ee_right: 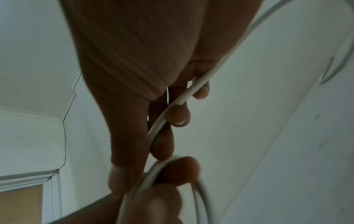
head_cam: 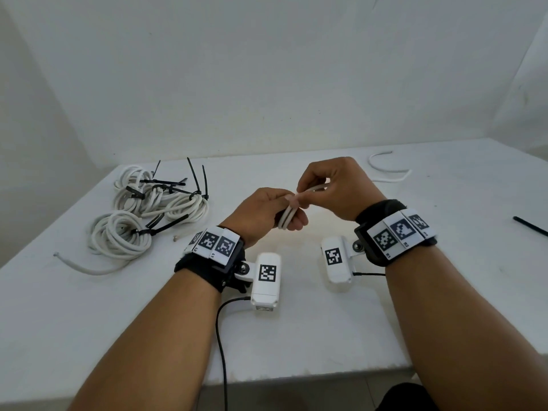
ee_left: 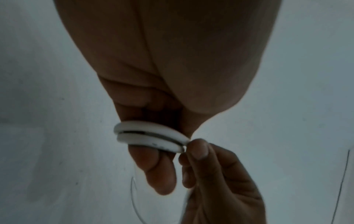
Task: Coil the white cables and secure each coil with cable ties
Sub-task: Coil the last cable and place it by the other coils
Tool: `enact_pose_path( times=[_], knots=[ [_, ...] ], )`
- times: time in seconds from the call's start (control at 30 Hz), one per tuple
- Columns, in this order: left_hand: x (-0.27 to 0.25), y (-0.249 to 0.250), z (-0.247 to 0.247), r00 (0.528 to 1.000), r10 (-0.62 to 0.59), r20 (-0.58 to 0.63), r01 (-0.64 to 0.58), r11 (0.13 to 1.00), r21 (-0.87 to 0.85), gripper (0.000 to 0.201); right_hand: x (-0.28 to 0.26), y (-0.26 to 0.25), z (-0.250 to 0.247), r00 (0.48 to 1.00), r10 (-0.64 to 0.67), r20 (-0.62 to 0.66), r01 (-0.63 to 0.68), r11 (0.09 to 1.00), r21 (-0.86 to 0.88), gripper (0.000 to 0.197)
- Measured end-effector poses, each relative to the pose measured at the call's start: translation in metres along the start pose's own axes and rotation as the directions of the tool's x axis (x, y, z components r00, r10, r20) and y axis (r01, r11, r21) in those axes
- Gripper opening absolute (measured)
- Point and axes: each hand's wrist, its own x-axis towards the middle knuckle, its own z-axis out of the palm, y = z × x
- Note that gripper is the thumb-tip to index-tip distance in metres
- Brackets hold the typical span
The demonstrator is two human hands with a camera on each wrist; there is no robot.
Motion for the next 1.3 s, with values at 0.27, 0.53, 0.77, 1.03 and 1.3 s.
enact_pose_path(
  times=[0.27, 0.53, 0.77, 1.03, 1.3],
  knots=[
    [-0.008, 0.006, 0.005, 0.998, 0.011, 0.057, 0.002, 0.974, -0.227, 0.046, 0.003, 0.013, -0.008, 0.988, 0.052, -0.145, -0.028, 0.986, 0.162, 0.015],
    [-0.010, 0.014, 0.003, 0.995, 0.099, 0.010, -0.080, 0.856, -0.511, 0.041, 0.004, 0.023, 0.003, 0.992, 0.120, -0.036, -0.115, 0.986, 0.121, 0.045],
    [-0.001, 0.020, 0.003, 0.954, 0.143, -0.265, -0.293, 0.643, -0.707, 0.031, 0.005, 0.018, 0.023, 0.926, 0.257, 0.275, -0.251, 0.966, -0.058, 0.046],
    [0.007, 0.002, -0.006, 0.779, 0.217, -0.588, -0.360, 0.923, -0.137, 0.028, 0.004, -0.004, 0.026, 0.860, 0.211, 0.465, -0.111, 0.966, -0.235, 0.026],
    [0.005, -0.002, -0.010, 0.919, 0.233, -0.319, -0.101, 0.919, 0.381, 0.037, 0.001, 0.000, 0.014, 0.985, 0.054, 0.165, -0.025, 0.985, -0.171, 0.008]
  ],
)
